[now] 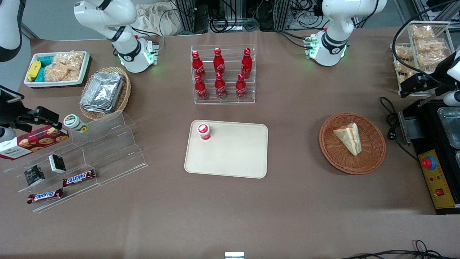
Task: Place sandwich from basket to tray
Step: 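Lower the left gripper over the sandwich in the wicker basket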
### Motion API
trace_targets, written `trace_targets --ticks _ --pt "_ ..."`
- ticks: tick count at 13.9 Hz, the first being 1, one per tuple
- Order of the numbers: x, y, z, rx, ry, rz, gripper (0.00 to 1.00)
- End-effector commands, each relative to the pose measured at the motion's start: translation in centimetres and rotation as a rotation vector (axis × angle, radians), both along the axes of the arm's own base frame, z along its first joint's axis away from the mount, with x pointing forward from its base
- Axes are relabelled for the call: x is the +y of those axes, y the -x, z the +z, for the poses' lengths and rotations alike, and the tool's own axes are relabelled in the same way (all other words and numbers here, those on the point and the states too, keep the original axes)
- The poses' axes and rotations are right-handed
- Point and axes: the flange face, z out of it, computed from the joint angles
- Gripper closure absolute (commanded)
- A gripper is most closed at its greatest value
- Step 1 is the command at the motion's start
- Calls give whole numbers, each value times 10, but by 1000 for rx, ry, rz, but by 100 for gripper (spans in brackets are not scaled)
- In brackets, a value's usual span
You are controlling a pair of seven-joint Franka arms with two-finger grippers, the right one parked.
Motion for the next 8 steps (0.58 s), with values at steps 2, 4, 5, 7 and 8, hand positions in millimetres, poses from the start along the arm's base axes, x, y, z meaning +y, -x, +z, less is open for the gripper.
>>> trace_targets --ticks 2,4,5,7,8 --pt "4 1 10 -10 39 19 0" --pt "7 -6 2 2 32 25 0" --pt "8 -8 -8 17 31 38 0" --pt "10 -12 -32 42 31 52 0" --pt "11 -14 -49 65 34 77 0"
